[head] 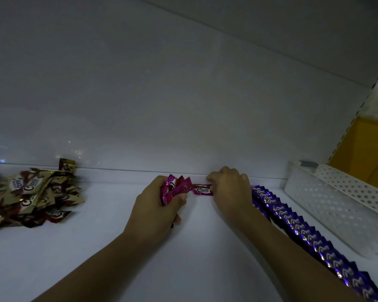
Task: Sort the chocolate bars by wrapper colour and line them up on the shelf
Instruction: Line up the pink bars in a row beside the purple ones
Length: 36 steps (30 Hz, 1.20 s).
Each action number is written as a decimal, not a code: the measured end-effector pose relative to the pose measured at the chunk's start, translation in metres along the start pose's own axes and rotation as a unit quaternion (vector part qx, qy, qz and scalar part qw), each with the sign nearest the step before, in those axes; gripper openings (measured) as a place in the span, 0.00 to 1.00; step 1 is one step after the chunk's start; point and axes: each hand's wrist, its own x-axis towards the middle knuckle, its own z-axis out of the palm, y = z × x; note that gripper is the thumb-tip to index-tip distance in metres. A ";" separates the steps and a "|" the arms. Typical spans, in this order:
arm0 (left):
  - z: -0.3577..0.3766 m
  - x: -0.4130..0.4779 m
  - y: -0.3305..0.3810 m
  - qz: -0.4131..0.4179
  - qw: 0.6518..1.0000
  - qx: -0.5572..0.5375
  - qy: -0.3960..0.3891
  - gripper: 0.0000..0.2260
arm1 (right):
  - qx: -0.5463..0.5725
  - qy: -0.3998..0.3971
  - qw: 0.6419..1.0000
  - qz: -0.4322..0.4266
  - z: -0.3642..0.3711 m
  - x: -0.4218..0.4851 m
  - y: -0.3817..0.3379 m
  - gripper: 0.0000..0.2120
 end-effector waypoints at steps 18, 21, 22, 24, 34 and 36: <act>0.001 0.001 -0.005 -0.005 1.000 0.026 0.008 0.07 | 0.056 -0.019 0.991 -0.122 0.019 -0.022 0.001 0.20; 0.000 0.003 -0.004 -0.007 1.000 0.026 0.010 0.06 | 0.062 -0.018 0.990 -0.126 0.019 -0.021 0.001 0.20; 0.000 0.004 -0.004 -0.005 1.000 0.027 0.010 0.06 | 0.065 -0.018 0.990 -0.124 0.019 -0.020 0.001 0.20; 0.000 0.004 -0.003 -0.001 1.000 0.030 0.009 0.04 | 0.061 -0.020 0.989 -0.130 0.018 -0.019 0.002 0.20; -0.002 -0.001 -0.004 0.004 1.000 -0.004 0.002 0.03 | 0.611 -0.060 0.789 0.015 -0.026 -0.038 -0.019 0.07; -0.002 0.000 -0.004 0.005 1.000 -0.010 0.003 0.04 | 0.604 -0.060 0.795 -0.011 -0.028 -0.039 -0.020 0.04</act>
